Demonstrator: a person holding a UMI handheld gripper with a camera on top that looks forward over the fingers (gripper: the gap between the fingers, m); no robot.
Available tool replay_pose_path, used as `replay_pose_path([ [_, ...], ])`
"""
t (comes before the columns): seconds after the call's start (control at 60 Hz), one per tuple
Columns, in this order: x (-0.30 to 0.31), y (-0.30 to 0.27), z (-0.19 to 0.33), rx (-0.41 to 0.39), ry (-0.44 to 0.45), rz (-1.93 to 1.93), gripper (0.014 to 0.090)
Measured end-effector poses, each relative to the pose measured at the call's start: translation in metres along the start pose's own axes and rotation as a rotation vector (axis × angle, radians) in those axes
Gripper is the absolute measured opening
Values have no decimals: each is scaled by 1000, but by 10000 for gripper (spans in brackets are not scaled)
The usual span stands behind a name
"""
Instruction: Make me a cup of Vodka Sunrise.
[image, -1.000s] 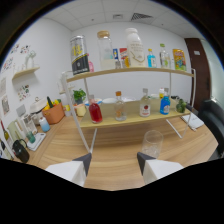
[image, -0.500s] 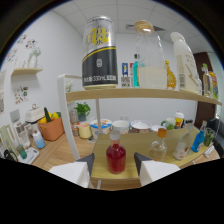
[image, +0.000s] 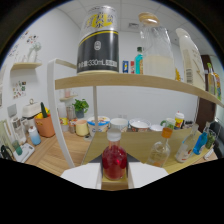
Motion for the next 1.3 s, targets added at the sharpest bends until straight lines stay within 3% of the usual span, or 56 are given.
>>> replay_pose_path([
  [0.233,16,-13,-56,74,-26,-9,345],
  [0.633,85,64,-90,-22,-10,150,344],
  [0.883,94,34,-77,20,-159,994,343],
  [1.3,110,6,-88,117,-484,2131,343],
])
